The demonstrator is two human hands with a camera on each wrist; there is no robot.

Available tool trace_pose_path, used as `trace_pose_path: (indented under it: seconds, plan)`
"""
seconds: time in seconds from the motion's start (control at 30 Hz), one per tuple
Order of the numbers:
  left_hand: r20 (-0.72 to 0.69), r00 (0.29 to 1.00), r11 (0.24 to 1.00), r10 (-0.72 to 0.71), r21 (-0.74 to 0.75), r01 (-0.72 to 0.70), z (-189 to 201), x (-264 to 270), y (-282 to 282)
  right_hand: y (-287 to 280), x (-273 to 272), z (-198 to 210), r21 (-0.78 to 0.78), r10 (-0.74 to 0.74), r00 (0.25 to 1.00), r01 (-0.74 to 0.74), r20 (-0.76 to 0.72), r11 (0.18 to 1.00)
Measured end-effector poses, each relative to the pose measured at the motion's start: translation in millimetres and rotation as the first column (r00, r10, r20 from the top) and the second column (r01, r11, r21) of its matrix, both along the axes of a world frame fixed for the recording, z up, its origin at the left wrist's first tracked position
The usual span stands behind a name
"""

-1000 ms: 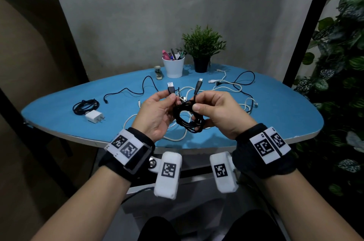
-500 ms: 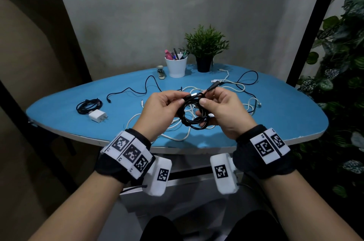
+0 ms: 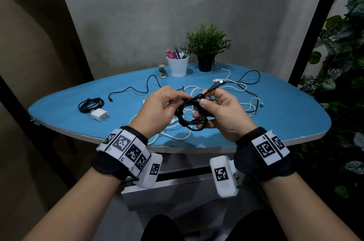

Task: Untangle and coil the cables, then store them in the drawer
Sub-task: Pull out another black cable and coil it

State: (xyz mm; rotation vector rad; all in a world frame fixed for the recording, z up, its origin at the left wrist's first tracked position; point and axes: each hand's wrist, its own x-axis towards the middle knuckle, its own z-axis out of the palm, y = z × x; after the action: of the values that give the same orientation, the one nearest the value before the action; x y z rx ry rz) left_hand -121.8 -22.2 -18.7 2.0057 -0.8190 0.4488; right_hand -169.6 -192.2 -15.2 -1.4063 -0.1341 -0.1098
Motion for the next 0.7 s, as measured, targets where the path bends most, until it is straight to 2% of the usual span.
trace_pose_path:
  seconds: [0.23,0.47,0.57,0.7]
  plan:
    - [-0.09,0.978,0.979,-0.189,-0.093,0.18,1.2,2.2,2.9,-2.8,1.4,-0.5,-0.018,0.091,0.995,-0.092,-0.04,0.996]
    - [-0.285,0.884,0.908,-0.369,-0.314,0.278,-3.5,1.6,5.0,-5.6,1.4,-1.2,0.028,0.176,0.983,-0.175,-0.05,0.984]
    - [-0.347,0.853,0.903,-0.389,-0.325,0.28,-4.4,2.1,4.1,-4.3,2.1,-1.1,-0.001,0.144,0.988,-0.144,-0.049,0.99]
    - [-0.455,0.799,0.909,-0.395,-0.322,0.266,-3.6,-0.8,1.8,-0.7,5.0,-4.2,-0.053,0.014,1.0,-0.016,-0.027,0.998]
